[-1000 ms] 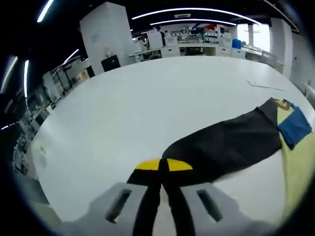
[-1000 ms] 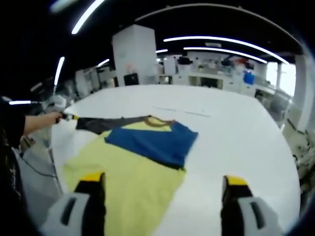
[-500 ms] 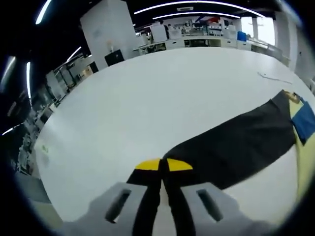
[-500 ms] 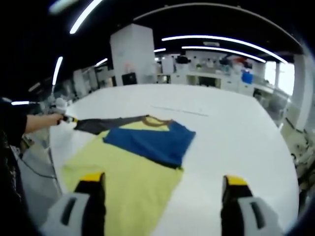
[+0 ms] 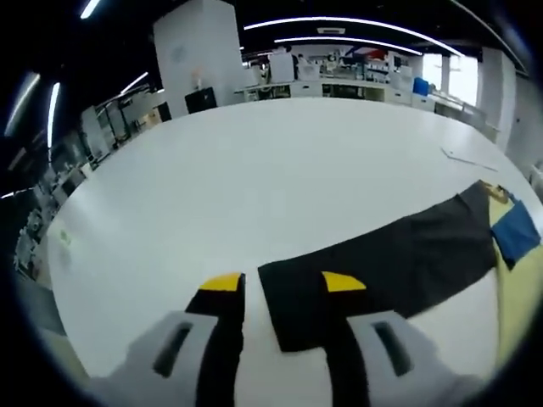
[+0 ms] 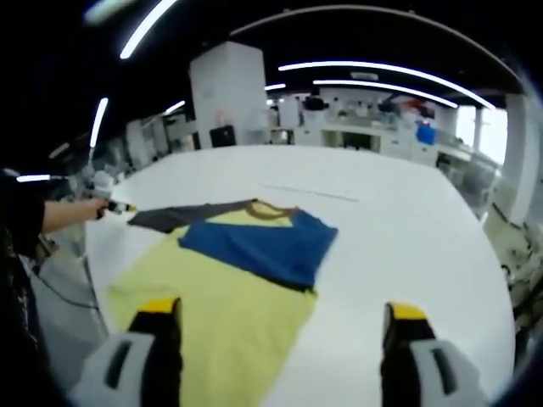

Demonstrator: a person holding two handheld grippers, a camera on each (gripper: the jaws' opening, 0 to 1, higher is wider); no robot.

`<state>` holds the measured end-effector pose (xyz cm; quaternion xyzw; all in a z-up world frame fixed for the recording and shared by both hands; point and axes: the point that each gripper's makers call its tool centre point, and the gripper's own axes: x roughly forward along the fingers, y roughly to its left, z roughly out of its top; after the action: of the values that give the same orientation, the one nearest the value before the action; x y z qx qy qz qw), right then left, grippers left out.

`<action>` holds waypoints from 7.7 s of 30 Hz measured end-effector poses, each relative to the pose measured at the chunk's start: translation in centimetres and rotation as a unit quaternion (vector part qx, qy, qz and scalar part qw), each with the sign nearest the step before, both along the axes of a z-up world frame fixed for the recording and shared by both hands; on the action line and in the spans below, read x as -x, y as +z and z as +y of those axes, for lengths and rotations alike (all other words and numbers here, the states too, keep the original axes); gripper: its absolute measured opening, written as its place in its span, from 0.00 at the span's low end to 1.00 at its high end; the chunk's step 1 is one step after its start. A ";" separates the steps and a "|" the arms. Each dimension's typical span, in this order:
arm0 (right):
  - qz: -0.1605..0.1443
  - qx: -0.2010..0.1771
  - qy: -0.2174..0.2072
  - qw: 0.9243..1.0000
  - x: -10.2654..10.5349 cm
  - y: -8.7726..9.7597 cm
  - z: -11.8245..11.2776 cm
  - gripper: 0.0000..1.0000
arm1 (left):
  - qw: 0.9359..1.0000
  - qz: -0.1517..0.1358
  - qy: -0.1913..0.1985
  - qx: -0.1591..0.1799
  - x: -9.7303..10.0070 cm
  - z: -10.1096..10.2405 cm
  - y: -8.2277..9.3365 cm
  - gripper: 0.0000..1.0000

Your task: Fold the garment on the visible template until the final outline fits inside the template.

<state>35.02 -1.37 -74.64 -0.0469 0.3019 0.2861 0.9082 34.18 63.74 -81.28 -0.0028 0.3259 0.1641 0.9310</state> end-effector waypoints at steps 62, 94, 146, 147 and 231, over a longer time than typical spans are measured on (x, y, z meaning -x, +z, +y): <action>-0.001 0.004 0.017 1.000 2.6 0.2 -0.2 0.99 | 0.998 0.026 0.045 0.040 2.8 -3.2 -1.8 0.01; -0.008 -0.014 0.064 0.998 4.1 0.4 2.2 0.99 | 0.997 -0.048 -0.029 0.049 -0.5 -9.7 4.0 0.01; -0.016 -0.006 0.091 0.996 6.4 -0.3 3.3 0.99 | 0.956 -0.150 -0.173 0.182 -8.8 -31.5 10.0 0.01; -0.015 -0.006 0.092 0.996 6.5 -0.4 3.3 0.99 | 0.955 -0.151 -0.175 0.185 -9.0 -31.8 10.0 0.01; 0.031 -0.034 0.077 0.996 5.6 -3.1 2.9 0.99 | 0.886 -0.121 -0.367 0.255 -11.8 -55.2 4.7 0.01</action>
<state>29.40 1.55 -77.77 -0.0300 0.3156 0.3663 0.8748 46.00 8.51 -76.63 -0.1398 0.2192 -0.2798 0.9242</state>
